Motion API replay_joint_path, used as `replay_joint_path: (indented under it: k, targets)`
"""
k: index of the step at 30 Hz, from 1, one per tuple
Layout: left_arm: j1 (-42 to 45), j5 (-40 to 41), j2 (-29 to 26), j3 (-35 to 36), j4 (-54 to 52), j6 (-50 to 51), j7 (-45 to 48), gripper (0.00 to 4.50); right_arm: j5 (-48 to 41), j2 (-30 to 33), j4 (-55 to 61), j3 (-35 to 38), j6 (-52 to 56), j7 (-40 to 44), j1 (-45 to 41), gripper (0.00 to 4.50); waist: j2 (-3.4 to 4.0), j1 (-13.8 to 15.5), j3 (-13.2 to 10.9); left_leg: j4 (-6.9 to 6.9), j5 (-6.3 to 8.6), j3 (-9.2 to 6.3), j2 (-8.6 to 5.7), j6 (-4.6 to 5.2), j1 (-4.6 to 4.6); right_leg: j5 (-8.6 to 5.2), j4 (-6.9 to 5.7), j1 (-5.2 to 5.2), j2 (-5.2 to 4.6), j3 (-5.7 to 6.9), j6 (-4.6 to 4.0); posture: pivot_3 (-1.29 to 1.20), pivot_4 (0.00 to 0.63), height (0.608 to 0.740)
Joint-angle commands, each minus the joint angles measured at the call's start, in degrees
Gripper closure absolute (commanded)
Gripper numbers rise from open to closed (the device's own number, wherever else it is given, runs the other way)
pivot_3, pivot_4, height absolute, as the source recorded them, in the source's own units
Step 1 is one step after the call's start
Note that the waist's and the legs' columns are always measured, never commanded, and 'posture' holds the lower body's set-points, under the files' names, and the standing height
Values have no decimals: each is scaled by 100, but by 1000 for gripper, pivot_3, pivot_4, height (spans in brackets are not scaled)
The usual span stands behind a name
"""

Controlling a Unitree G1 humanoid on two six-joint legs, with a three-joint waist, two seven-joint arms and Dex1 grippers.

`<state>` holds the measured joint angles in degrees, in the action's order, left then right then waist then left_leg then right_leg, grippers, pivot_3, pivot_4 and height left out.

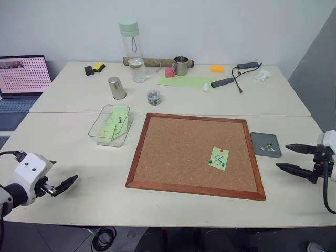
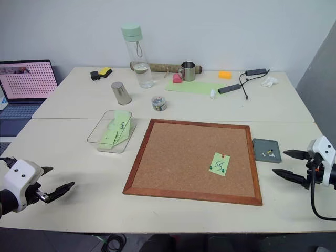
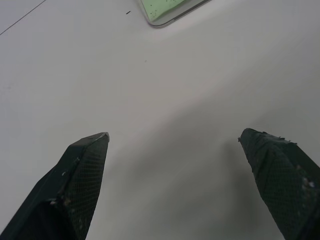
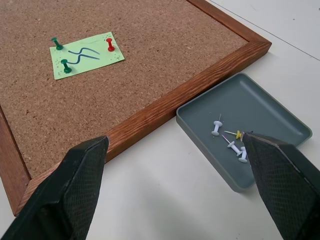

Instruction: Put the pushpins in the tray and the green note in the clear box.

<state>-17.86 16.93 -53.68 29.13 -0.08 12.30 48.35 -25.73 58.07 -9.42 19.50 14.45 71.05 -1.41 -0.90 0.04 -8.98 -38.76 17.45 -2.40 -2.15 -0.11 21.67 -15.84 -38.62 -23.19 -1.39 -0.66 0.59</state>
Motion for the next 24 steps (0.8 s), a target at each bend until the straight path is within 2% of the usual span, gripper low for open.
replay_joint_path:
  k: [1, 24]
  targets:
    - [-13, 131, -12, 250, -172, 36, 161, 19, 33, 148, 69, 133, -9, 68, -5, 62, 0, 0, 0, 0, 0, 0, 0, 0, 0, 0, 0, 0, 0, 0, 0, 0, 150, 740]
    - [325, 373, 195, 260, -225, 425, 237, 19, 52, 21, 264, 167, 19, -54, -83, 62, 0, 0, 0, -1, 0, 1, 0, 0, 0, 0, -1, 0, 0, 1, 0, 0, 150, 740]
